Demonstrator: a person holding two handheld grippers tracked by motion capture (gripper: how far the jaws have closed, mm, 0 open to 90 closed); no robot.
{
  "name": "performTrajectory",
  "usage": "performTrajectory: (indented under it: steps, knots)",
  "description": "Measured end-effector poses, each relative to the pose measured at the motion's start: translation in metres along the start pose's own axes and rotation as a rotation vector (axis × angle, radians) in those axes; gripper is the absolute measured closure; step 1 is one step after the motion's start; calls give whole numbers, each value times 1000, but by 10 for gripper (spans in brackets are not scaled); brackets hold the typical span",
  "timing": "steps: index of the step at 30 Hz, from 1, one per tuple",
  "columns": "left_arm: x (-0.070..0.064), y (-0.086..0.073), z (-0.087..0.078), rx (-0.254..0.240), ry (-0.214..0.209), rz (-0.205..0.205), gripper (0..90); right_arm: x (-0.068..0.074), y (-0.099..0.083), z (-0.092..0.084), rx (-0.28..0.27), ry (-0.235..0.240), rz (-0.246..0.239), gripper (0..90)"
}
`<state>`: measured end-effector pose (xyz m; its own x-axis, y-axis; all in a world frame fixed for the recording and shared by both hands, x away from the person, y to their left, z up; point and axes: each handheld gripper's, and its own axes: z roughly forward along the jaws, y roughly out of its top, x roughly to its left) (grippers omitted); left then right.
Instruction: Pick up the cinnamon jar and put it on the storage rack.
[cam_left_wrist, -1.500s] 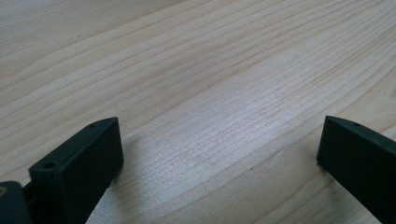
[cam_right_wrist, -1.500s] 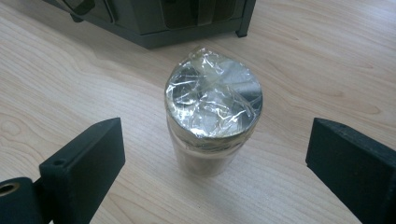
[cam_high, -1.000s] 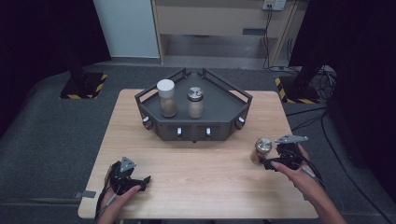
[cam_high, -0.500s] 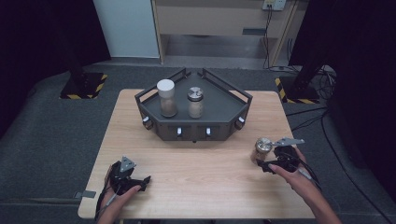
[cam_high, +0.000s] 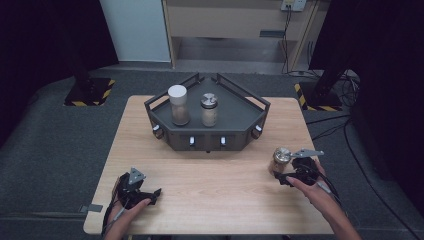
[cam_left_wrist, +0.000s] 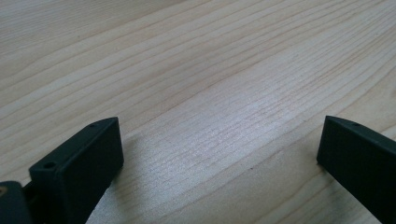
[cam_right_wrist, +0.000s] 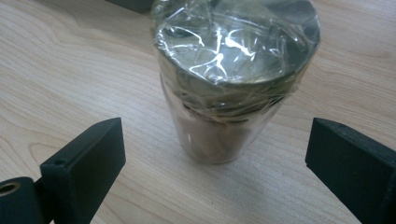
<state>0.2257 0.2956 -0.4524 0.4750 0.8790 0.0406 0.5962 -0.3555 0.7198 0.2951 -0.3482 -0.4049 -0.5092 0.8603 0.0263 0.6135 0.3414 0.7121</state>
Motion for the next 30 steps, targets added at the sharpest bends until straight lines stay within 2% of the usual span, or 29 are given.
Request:
performTrajectory:
  steps: [15, 30]
  knots:
    - [0, 0, 0, 0, 0, 0, 0, 0, 2, 7, 6, -6, 5, 54]
    - [0, 0, 0, 0, 0, 0, 0, 3, 12, 17, 20, -13, -11, 58]
